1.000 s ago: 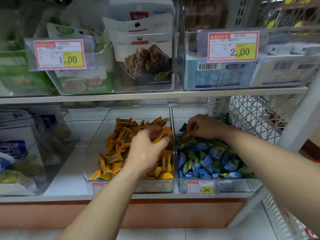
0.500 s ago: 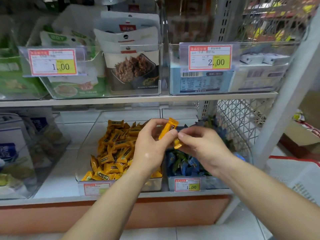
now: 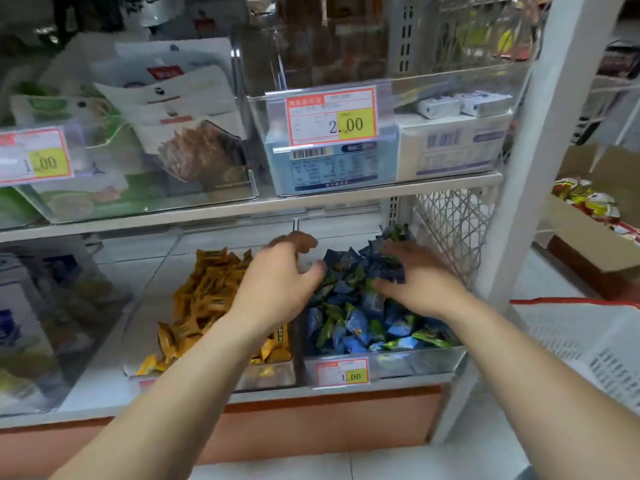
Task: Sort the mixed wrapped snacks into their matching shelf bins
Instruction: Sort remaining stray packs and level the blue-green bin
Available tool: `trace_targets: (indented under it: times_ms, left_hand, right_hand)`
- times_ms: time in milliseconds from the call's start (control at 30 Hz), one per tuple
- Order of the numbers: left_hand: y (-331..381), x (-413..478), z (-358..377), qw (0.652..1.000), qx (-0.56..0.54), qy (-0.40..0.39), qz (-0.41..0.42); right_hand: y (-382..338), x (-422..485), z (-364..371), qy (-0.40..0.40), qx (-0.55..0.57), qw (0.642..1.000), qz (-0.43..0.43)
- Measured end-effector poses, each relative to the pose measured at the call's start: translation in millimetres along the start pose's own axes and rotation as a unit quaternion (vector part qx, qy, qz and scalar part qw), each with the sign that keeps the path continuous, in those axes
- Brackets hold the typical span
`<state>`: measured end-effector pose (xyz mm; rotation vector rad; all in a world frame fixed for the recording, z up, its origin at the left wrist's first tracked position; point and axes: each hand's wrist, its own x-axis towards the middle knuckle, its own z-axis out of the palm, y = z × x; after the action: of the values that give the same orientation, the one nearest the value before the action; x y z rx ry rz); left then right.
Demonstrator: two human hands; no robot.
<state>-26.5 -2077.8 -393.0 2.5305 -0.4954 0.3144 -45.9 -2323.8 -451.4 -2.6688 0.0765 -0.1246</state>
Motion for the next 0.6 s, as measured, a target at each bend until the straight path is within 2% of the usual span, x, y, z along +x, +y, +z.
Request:
trace_targets:
  times_ms: [100,267,400,467,600]
  left_hand:
    - [27.4,27.9,56.1,0.992,-0.038,-0.113,-0.052]
    - [11.9,68.6,124.3,0.957,-0.054,-0.15,-0.241]
    - [4.0,83.3,141.5,0.948,-0.061,-0.195,-0.242]
    - [1.4,86.3,143.8,0.931,-0.112,-0.221,-0.267]
    - [-8.7,90.4,147.5,0.916,-0.231,-0.196,-0.264]
  right_hand:
    - [9.4,5.4,12.5,-0.069,-0.048,0.996,0.032]
    - [18.0,7.4,26.7,-0.053,-0.034,0.998,0.025]
    - [23.7,8.6,29.3,-0.059,-0.022,0.998,0.012]
    - [24.5,9.3,29.5,-0.058,-0.021,0.998,0.001]
    - [23.8,9.8,29.6,-0.053,-0.021,0.998,-0.012]
